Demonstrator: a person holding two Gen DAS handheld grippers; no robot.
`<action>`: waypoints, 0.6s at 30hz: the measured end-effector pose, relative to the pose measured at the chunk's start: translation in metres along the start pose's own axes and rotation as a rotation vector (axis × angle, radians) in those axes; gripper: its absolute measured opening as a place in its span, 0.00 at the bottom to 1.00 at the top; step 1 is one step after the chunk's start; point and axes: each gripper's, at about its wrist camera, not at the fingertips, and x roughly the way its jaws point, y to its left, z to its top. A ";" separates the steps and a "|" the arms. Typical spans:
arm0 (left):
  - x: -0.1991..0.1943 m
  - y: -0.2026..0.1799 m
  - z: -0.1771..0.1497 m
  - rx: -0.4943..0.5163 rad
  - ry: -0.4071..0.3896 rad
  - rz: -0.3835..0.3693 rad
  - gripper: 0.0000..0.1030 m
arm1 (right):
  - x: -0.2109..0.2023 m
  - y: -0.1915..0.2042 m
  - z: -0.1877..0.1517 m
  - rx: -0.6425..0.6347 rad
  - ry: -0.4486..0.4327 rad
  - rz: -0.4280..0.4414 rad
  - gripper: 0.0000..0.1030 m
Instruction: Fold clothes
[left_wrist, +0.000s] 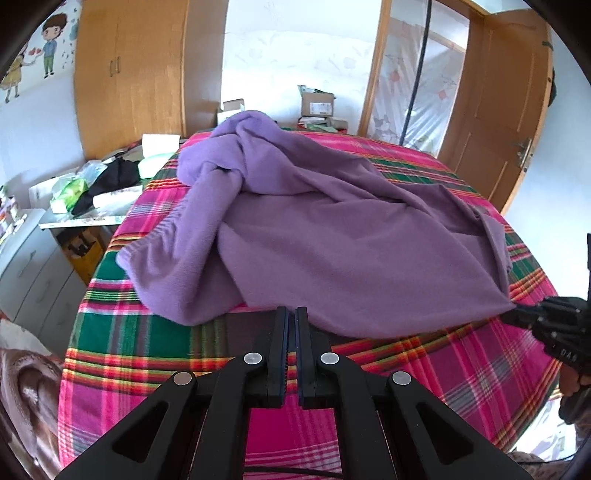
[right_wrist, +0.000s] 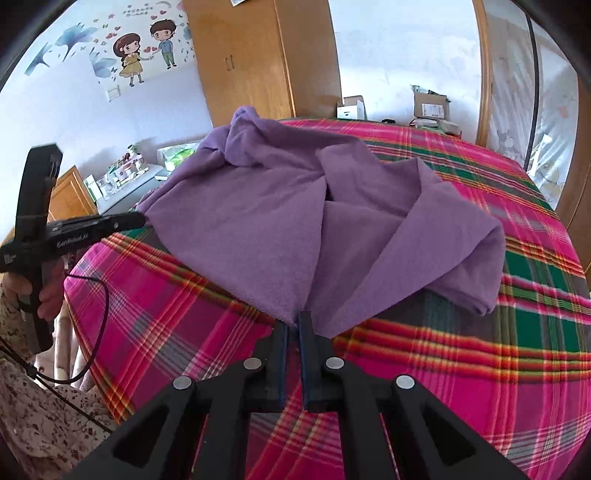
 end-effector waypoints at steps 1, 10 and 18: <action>0.001 -0.002 0.001 0.007 0.001 -0.007 0.03 | -0.001 0.001 -0.001 0.001 0.000 0.005 0.05; 0.019 -0.041 0.019 0.107 0.030 -0.101 0.13 | 0.006 0.001 0.001 0.007 0.033 -0.008 0.07; 0.043 -0.066 0.054 0.147 0.085 -0.184 0.19 | -0.002 -0.014 0.004 0.071 0.047 0.067 0.16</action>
